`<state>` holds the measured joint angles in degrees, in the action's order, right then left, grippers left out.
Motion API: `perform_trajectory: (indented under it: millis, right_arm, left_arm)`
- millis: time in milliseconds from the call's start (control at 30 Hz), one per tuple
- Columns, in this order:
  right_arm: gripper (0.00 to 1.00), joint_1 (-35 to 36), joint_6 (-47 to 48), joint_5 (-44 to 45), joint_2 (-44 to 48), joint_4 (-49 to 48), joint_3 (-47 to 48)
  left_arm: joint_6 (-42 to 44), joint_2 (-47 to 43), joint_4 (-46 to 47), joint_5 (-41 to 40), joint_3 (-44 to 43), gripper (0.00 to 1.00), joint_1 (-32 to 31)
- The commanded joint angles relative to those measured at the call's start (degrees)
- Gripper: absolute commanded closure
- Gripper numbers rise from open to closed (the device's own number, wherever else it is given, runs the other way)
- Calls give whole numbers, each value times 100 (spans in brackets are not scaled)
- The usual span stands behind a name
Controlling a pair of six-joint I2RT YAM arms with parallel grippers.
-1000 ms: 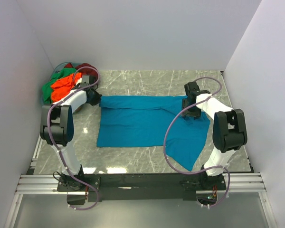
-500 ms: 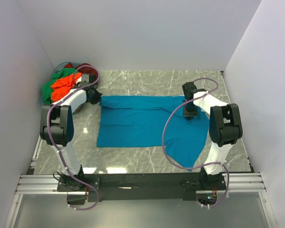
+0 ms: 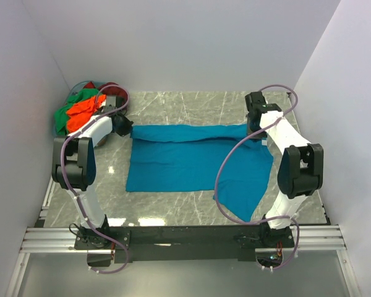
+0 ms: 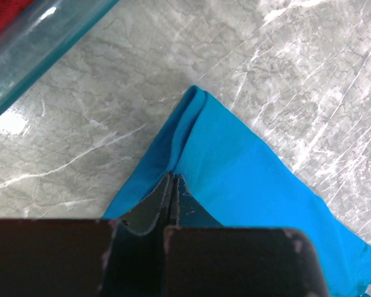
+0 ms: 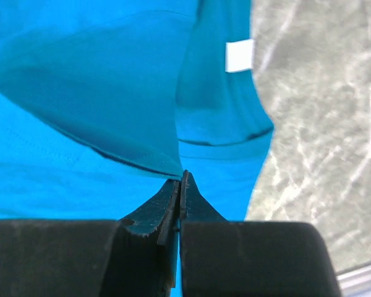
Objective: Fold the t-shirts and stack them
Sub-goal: Fold the tshirt
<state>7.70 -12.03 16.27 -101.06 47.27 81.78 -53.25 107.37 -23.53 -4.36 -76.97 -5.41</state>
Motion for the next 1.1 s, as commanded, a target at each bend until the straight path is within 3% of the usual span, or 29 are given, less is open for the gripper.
perform_trajectory:
  millis: [0, 467, 567, 600, 667, 700, 733, 833, 933, 1067]
  right_arm:
    - [100, -85, 113, 350, 332, 397, 268]
    - [100, -76, 149, 262, 622, 143, -522]
    - [93, -67, 35, 280, 648, 46, -864]
    - [84, -67, -9, 245, 683, 2, -1065]
    - [74, -32, -62, 114, 806, -68, -1269]
    - [63, -32, -80, 35, 868, -94, -1444]
    - [57, -23, -106, -149, 938, -138, -1524]
    - [44, 12, -106, -449, 1289, -261, -1665]
    - [29, 21, -63, -791, 1588, -410, -1656]
    - [25, 20, 86, -1607, 1546, -718, -1455]
  left_arm:
    - [87, -401, -125, -47, -231, 99, -4]
    - [8, -454, -91, 128, 393, 99, -4]
    - [26, -436, -108, 146, 560, 99, -4]
    - [17, -428, -152, 155, 639, 94, -4]
    - [52, -463, -187, 146, 727, 68, -4]
    - [61, -489, -239, 129, 779, 56, -4]
    - [78, -515, -257, 94, 806, 34, -4]
    - [61, -760, -292, 84, 850, 8, -4]
    - [52, -963, -284, 111, 789, 1, -56]
    - [104, -947, -240, 93, 552, 1, -232]
